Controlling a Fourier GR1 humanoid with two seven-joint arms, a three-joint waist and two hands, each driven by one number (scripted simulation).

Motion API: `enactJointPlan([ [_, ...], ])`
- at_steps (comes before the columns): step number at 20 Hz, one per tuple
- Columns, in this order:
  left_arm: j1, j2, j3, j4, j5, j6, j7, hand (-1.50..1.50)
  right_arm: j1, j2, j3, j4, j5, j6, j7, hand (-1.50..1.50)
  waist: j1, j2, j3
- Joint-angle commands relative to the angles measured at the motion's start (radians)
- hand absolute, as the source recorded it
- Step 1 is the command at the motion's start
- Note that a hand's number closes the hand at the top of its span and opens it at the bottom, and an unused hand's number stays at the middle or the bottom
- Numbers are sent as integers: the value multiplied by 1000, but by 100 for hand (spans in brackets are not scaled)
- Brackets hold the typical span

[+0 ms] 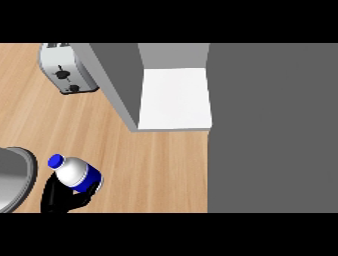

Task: Pick up the bottled water, place it into the cabinet and close the cabinet

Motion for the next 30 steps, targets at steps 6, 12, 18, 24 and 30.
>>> enactJointPlan([
  [6, -53, -77, -56, 30, -5, 25, -51, 150, 29, -23, -18, -114, -69, 10, 51, -150, -1, 7, -18],
  [12, -75, -78, -192, 37, 86, 67, -167, 150, -16, -14, -19, -83, -79, -2, 57, -150, 2, 7, -18],
  [18, -99, -81, -374, -12, 252, 108, -97, 150, -14, 20, 20, -59, -33, -4, 40, -150, -1, 6, -18],
  [24, -83, -81, -638, -240, 403, 341, 42, 150, -37, 39, 74, -63, 20, -25, 70, -150, 2, 4, -18],
  [30, -167, -81, -694, -419, 316, 569, 151, 150, 11, -3, -9, -97, -65, 10, 54, -150, -2, 5, -17],
])
